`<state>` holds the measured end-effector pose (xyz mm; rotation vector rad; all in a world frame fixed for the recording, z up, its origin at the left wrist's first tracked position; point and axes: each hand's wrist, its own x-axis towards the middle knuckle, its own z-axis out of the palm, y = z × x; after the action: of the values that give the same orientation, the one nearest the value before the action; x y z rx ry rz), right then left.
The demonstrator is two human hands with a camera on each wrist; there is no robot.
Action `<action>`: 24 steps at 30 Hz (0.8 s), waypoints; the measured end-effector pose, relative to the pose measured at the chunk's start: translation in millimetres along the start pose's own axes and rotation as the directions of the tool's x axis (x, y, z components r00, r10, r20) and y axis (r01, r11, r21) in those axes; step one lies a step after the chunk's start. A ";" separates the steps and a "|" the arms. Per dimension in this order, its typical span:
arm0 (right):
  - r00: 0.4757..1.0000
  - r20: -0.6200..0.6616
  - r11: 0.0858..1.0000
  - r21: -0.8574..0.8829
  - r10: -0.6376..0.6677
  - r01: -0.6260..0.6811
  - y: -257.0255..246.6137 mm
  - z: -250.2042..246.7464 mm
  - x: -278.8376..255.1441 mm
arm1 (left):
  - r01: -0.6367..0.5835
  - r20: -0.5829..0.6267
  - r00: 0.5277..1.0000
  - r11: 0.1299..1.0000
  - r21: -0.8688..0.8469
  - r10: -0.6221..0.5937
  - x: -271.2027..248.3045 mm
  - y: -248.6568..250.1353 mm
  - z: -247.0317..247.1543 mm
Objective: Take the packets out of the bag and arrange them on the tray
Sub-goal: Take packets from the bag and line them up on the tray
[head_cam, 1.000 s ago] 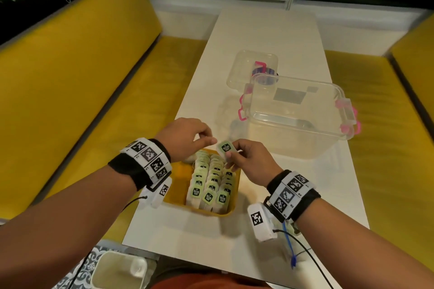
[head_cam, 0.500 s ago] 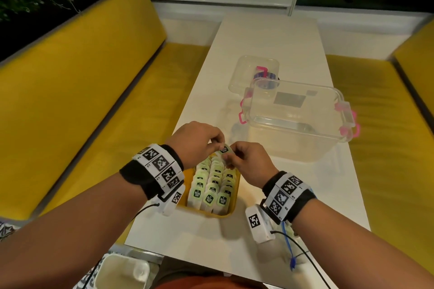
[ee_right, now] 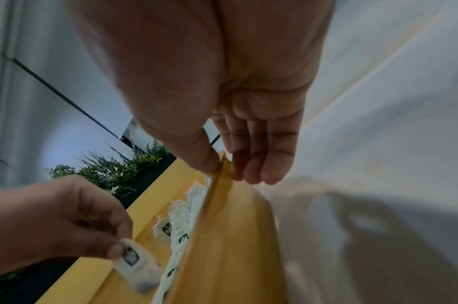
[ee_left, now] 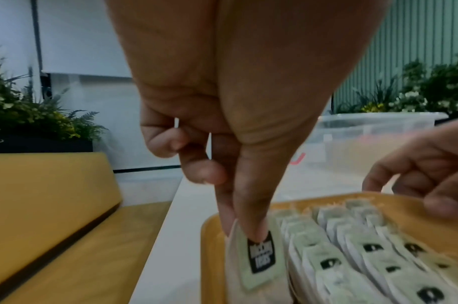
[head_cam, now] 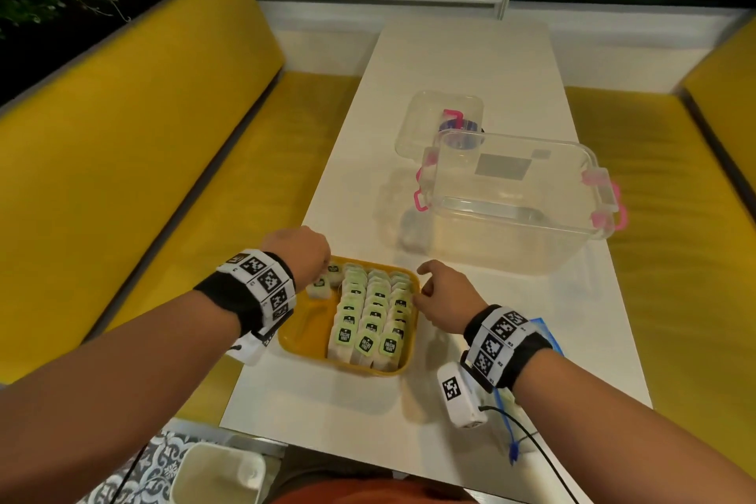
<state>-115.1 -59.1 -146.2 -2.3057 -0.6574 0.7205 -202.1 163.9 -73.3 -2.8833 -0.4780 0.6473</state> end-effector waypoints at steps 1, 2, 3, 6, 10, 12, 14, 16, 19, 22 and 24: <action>1.000 -0.003 1.000 0.005 -0.004 0.004 -0.1 0.5 1.3 | 0.005 0.031 1.000 1.000 0.029 -0.006 4.7 2.2 4.4; 1.000 -0.005 1.000 -0.001 -0.008 0.008 -0.4 0.5 2.4 | 0.005 0.047 0.999 0.999 0.051 -0.008 9.1 4.4 7.9; 1.000 -0.003 1.000 -0.012 -0.016 0.016 -1.0 0.1 3.2 | 0.001 0.054 0.999 0.998 0.068 -0.004 12.9 6.5 10.6; 0.999 0.002 0.998 -0.042 -0.035 0.035 -1.5 -2.3 5.0 | 0.005 0.041 0.999 0.997 0.083 -0.008 22.3 11.2 15.7; 0.999 0.014 0.998 -0.053 -0.038 0.039 -0.6 -3.5 6.0 | 0.038 -0.010 0.999 0.995 0.091 -0.037 29.5 13.5 21.3; 0.999 0.015 0.998 -0.053 -0.042 0.043 -0.4 -3.7 6.1 | 0.048 -0.019 0.999 0.993 0.104 -0.047 30.3 13.6 24.7; 0.999 0.018 0.998 -0.053 -0.040 0.040 0.1 -3.5 6.5 | 0.049 -0.018 0.999 0.993 0.109 -0.047 29.5 13.2 26.0; 0.999 0.013 0.998 -0.049 -0.035 0.036 -0.5 -4.4 5.3 | 0.058 -0.027 0.998 0.993 0.101 -0.055 28.6 11.8 23.9; 0.999 -0.022 0.999 -0.027 -0.034 0.034 -1.2 -12.5 -0.6 | 0.081 -0.057 0.995 0.996 0.027 -0.080 23.2 9.4 13.2; 0.994 -0.093 0.998 0.030 -0.060 0.063 3.8 -31.6 -13.8 | 0.029 -0.164 0.986 0.997 -0.067 -0.040 8.2 21.4 -9.2; 0.980 -0.181 0.993 0.073 -0.078 0.093 12.5 -47.8 -26.0 | -0.060 -0.250 0.968 0.988 -0.145 0.023 -3.5 42.8 -26.0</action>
<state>-100.3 -103.1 -115.2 -2.2211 -0.6289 0.4858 -182.0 120.6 -57.7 -3.0669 -0.4494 0.2572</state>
